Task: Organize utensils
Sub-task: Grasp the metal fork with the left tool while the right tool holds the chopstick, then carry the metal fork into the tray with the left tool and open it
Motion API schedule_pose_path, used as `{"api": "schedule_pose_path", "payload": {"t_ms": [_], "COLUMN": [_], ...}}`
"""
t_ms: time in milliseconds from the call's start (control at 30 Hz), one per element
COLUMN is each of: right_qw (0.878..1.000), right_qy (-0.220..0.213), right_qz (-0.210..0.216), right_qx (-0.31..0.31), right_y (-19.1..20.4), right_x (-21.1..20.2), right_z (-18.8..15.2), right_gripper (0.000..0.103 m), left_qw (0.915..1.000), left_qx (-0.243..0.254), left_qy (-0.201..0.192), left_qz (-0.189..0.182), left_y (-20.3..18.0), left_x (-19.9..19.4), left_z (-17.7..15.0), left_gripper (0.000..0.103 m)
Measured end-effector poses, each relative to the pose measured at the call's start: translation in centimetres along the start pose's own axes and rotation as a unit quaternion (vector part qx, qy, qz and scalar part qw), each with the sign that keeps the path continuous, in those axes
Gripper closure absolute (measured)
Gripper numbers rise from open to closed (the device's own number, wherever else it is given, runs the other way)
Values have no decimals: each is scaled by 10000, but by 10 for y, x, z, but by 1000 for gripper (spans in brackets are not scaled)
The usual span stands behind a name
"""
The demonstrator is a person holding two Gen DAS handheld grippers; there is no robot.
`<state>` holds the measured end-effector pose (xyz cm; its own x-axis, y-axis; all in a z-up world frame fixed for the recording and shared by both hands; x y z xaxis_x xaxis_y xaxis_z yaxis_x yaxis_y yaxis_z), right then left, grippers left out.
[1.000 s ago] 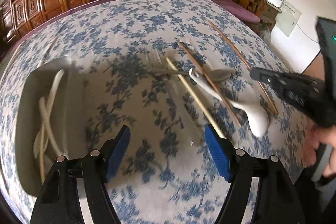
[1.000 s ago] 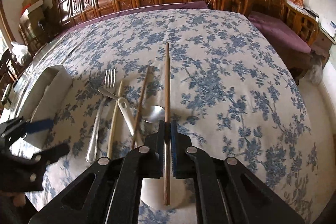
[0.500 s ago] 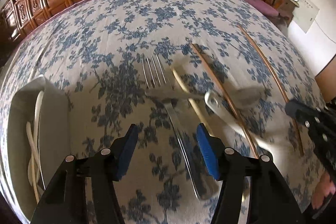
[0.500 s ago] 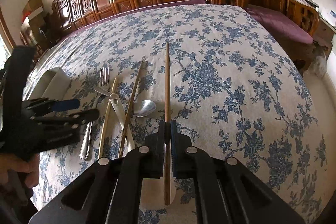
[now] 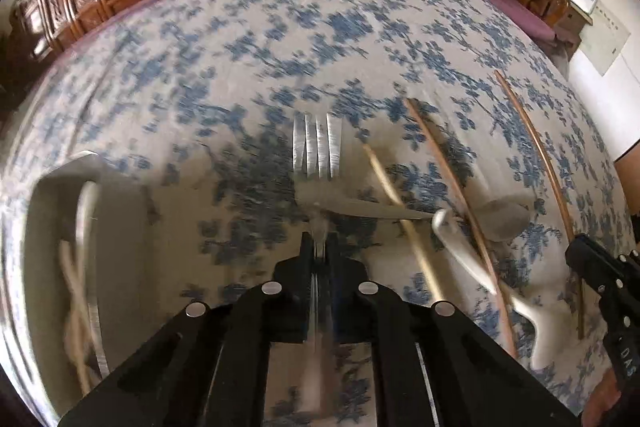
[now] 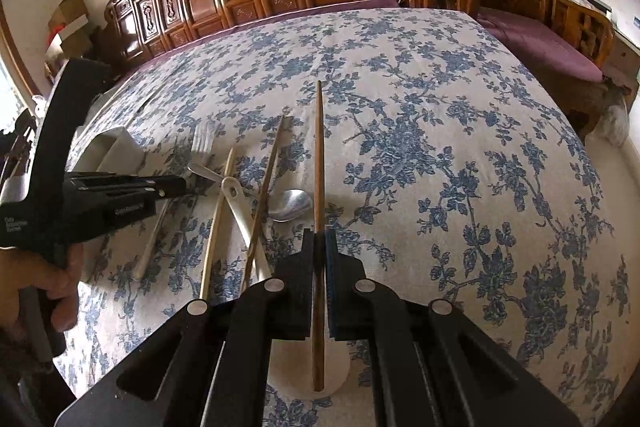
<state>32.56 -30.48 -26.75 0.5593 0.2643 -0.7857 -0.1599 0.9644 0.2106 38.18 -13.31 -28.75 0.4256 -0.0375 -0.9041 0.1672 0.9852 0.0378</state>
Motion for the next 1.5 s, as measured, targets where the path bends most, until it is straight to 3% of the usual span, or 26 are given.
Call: {"api": "schedule_pose_path", "payload": {"t_ms": [467, 967, 1500], "right_qw": [9997, 9947, 9920], "right_qy": [-126, -523, -443], "right_qz": [205, 347, 473], "right_qx": [-95, -810, -1088], "right_y": [22, 93, 144], "right_x": [-11, -60, -53], "right_z": [1, 31, 29], "right_gripper": [96, 96, 96], "left_qw": [9980, 9942, 9942], "left_qx": [179, 177, 49], "left_qy": [-604, -1060, -1052], "left_qz": [66, 11, 192], "left_y": [21, 50, 117], "left_x": [-70, -134, -142], "left_z": [5, 4, -11], "left_gripper": [97, 97, 97]}}
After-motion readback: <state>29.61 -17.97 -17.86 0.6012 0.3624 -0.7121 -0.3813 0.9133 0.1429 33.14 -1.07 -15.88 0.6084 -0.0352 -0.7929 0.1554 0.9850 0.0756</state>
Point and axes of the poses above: each gripper's, at about its wrist camera, not at the fingertips, and x roughly the way its jaws point, y to its left, z to its top, the point moved 4 cm from there along x, roughly the way its jaws point, and after that the axes turned 1 degree about x, right-handed, at the moved point
